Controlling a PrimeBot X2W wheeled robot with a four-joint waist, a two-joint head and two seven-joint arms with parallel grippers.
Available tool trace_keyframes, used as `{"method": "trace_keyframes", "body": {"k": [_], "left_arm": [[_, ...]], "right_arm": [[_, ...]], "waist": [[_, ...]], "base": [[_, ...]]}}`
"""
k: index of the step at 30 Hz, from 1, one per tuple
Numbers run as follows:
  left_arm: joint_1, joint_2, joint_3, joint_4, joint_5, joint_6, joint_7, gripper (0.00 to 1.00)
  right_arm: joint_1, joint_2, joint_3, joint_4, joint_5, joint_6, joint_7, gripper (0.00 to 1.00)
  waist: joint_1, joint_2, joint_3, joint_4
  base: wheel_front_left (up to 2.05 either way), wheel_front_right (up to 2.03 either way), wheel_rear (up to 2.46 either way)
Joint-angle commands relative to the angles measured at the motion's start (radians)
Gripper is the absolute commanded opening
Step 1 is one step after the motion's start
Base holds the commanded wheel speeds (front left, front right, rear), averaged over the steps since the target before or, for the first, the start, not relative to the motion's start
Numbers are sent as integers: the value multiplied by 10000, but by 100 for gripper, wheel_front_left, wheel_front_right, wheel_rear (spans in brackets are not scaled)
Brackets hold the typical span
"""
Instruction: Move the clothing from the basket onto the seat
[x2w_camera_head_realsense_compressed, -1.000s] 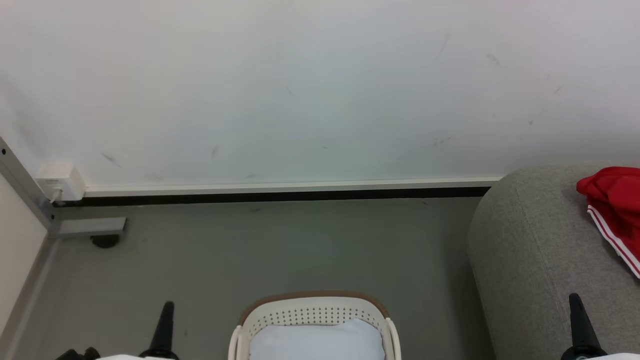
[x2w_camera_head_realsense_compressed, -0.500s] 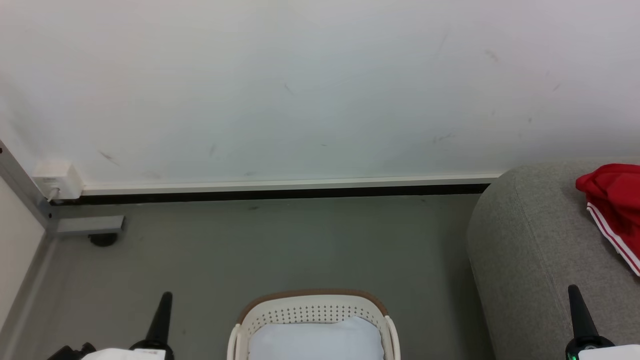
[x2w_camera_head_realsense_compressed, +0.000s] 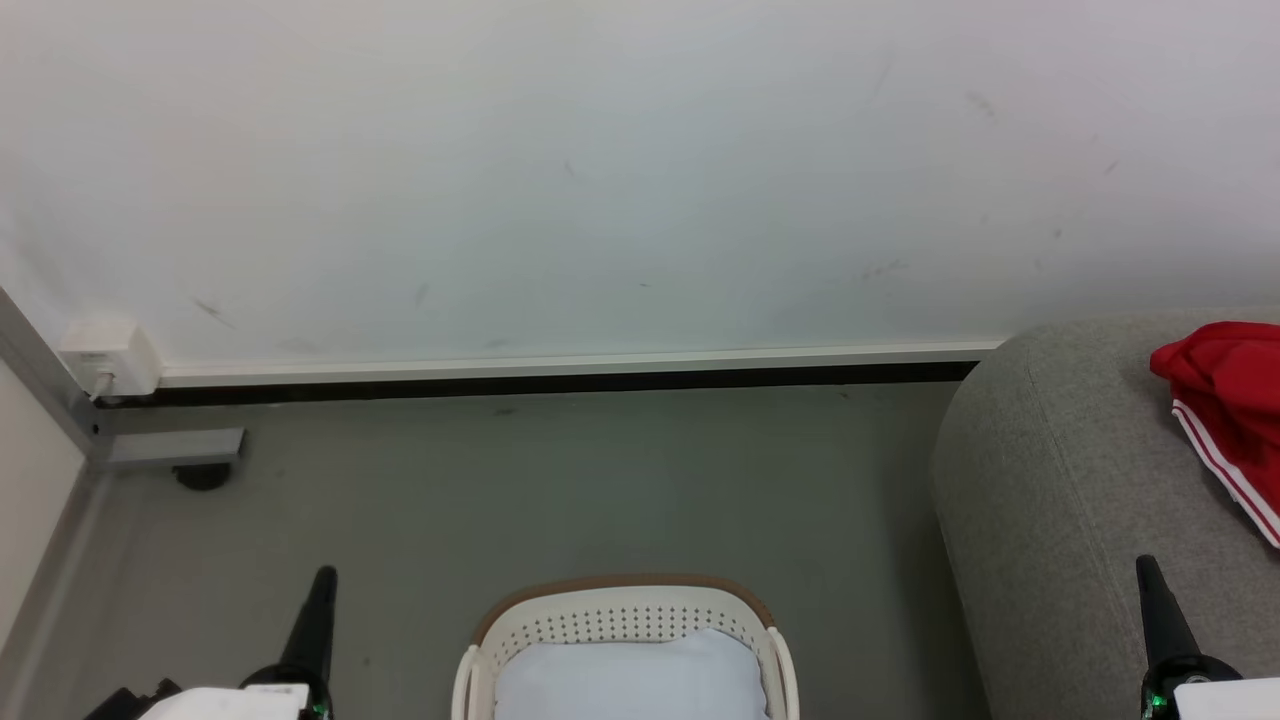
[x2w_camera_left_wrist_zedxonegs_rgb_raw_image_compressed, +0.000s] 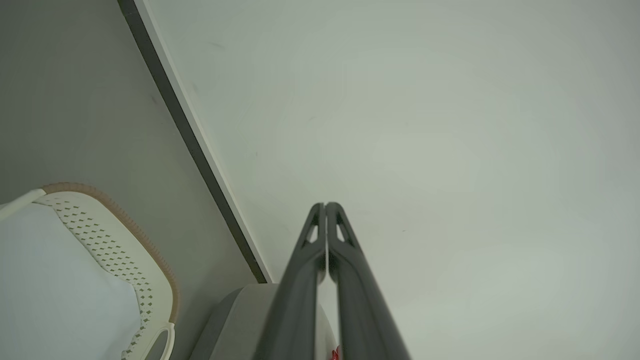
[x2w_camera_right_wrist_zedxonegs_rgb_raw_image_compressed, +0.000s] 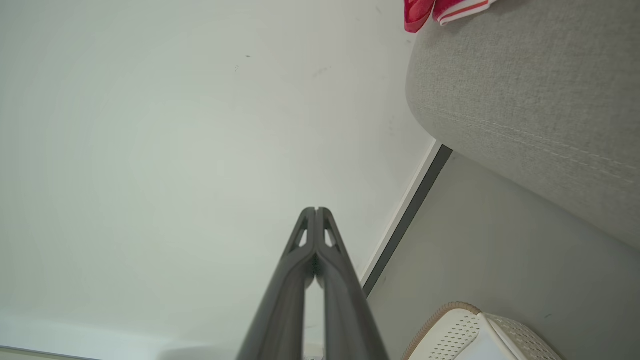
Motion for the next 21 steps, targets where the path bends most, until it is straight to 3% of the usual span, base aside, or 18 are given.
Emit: {"method": "trace_keyframes", "body": {"k": [1, 21], "left_arm": [[-162, 31, 65, -77, -280, -51, 84, 0], [-335, 20, 248, -146, -1678, -164, 439, 0]], "right_arm": [[-188, -103, -42, -84, 300, -16, 80, 0], [-385, -109, -72, -75, 1830, -19, 437, 0]], "waist": [[0, 0, 9, -5], [0, 0, 109, -58]], "base": [[0, 0, 0], [0, 0, 0]]}}
